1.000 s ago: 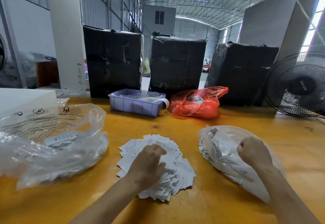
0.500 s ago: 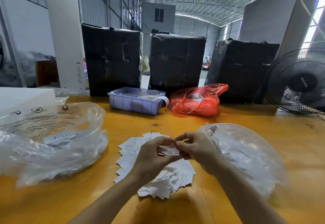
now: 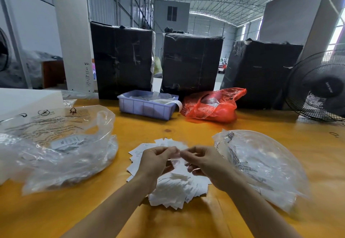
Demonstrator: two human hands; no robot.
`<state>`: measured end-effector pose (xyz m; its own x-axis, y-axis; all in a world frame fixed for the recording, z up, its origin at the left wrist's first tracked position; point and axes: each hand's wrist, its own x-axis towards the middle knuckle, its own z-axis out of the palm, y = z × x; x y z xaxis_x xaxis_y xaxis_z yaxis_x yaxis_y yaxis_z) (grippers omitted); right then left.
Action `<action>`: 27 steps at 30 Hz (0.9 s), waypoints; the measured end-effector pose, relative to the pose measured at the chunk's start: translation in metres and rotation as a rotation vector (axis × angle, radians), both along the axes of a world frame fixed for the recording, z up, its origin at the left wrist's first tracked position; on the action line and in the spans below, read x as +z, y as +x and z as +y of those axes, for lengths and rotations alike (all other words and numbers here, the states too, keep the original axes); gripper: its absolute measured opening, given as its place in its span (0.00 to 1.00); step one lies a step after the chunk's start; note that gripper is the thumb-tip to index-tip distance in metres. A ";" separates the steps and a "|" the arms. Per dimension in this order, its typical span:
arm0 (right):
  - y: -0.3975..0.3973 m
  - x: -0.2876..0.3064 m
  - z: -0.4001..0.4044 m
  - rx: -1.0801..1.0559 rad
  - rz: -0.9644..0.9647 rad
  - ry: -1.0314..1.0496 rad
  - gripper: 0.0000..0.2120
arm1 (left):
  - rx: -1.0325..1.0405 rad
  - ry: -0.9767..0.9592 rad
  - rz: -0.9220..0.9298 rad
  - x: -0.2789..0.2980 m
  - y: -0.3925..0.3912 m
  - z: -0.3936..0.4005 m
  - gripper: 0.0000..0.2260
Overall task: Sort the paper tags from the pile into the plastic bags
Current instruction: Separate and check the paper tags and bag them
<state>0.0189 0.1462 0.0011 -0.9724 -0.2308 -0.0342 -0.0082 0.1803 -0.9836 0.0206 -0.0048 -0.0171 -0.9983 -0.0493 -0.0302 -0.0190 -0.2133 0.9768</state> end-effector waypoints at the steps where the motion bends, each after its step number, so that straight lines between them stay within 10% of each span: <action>1: 0.000 -0.001 0.001 -0.005 0.011 0.016 0.12 | 0.002 0.020 -0.019 0.000 0.000 0.000 0.06; 22: 0.001 -0.009 -0.009 -0.031 -0.014 -0.132 0.03 | -0.005 0.170 -0.064 -0.005 -0.001 -0.002 0.02; 27: -0.003 -0.008 -0.005 -0.173 0.117 -0.113 0.03 | -0.117 -0.010 -0.047 -0.004 0.001 -0.002 0.17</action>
<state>0.0161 0.1413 -0.0073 -0.9936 -0.0565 0.0981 -0.1024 0.0774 -0.9917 0.0212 -0.0071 -0.0215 -0.9948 0.0672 -0.0769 -0.0888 -0.1972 0.9763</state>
